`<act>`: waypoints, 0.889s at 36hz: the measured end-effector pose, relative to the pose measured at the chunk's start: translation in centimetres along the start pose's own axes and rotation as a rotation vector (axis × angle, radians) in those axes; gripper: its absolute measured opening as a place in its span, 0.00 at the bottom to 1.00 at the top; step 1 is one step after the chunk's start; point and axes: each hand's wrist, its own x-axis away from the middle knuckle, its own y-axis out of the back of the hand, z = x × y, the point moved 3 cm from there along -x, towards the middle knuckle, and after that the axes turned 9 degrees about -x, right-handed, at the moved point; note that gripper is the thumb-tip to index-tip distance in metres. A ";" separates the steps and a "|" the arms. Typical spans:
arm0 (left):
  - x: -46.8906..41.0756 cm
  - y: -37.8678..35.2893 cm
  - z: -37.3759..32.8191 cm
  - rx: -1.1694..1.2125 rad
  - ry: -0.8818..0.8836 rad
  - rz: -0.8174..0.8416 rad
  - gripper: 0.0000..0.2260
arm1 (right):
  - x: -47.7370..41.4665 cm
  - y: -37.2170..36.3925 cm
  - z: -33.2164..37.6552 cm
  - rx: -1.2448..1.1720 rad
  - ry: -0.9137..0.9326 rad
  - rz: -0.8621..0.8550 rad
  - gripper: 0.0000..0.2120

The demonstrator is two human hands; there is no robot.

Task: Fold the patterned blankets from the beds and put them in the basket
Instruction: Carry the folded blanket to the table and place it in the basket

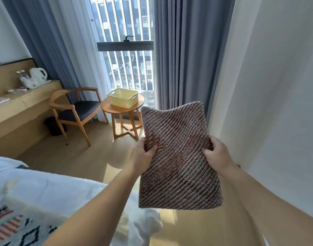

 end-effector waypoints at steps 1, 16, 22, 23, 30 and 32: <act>-1.2 0.1 0.3 0.000 0.002 0.004 0.16 | -1.2 -0.4 -0.1 -0.004 -0.003 0.002 0.21; -19.0 -1.8 2.1 0.088 0.079 -0.064 0.14 | -22.0 -5.6 -2.4 -0.026 0.048 0.067 0.16; -28.6 -3.9 2.1 0.076 0.103 -0.209 0.15 | -33.0 -6.1 -3.5 -0.113 0.103 0.060 0.16; -30.1 -4.3 1.8 0.081 0.102 -0.233 0.15 | -34.7 -6.1 -3.6 -0.119 0.105 0.055 0.15; -39.7 -6.2 0.8 0.130 0.135 -0.336 0.10 | -46.6 -6.2 -3.9 -0.112 0.136 0.078 0.16; -41.9 -6.4 1.0 0.148 0.153 -0.346 0.11 | -49.2 -6.6 -3.8 -0.125 0.142 0.095 0.15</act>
